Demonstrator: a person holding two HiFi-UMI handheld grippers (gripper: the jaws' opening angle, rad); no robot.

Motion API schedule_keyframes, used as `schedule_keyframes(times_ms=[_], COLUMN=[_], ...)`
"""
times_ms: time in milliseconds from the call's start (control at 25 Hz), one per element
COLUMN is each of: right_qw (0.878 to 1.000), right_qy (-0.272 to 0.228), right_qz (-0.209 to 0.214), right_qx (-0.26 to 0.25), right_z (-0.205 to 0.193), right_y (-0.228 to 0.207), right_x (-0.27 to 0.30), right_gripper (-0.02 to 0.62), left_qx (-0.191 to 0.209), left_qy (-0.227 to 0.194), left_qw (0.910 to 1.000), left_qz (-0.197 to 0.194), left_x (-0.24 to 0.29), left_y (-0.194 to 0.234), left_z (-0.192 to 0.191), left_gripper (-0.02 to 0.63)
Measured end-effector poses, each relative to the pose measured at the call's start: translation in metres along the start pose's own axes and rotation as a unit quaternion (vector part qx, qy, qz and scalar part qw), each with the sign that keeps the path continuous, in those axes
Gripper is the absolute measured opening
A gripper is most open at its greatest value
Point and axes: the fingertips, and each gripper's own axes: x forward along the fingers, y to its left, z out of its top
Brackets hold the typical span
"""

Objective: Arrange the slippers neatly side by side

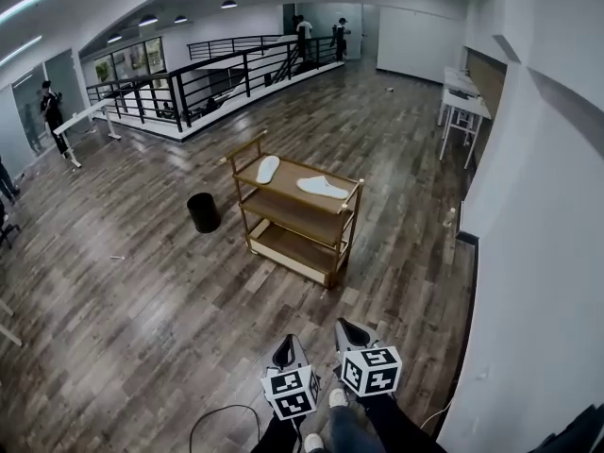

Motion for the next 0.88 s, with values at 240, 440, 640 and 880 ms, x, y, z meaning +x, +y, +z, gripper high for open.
schedule_keyframes(times_ms=[240,440,640,880], right_qw=[1.0,1.0,0.999,0.999], right_qy=[0.006,0.008,0.013,0.018], right_qz=[0.016,0.025,0.032,0.045], right_qx=[-0.005,-0.005,-0.005,-0.013], right_z=[0.015,0.028,0.041,0.061], right_y=[-0.015,-0.034,-0.059,-0.085], right_x=[0.041,0.076,0.112,0.151], right_gripper=[-0.002,-0.002,-0.002,-0.002], left_qx=[-0.007,-0.007,-0.004,-0.011], left_qy=[-0.007,-0.01,-0.009,-0.011], left_qw=[0.9998,0.9996,0.9994,0.9988], left_qz=[0.019,0.026,0.032,0.047], left_x=[0.038,0.077,0.119,0.165], left_y=[0.009,0.009,0.005,0.005], left_z=[0.015,0.028,0.04,0.055], left_gripper=[0.0,0.0,0.0,-0.001])
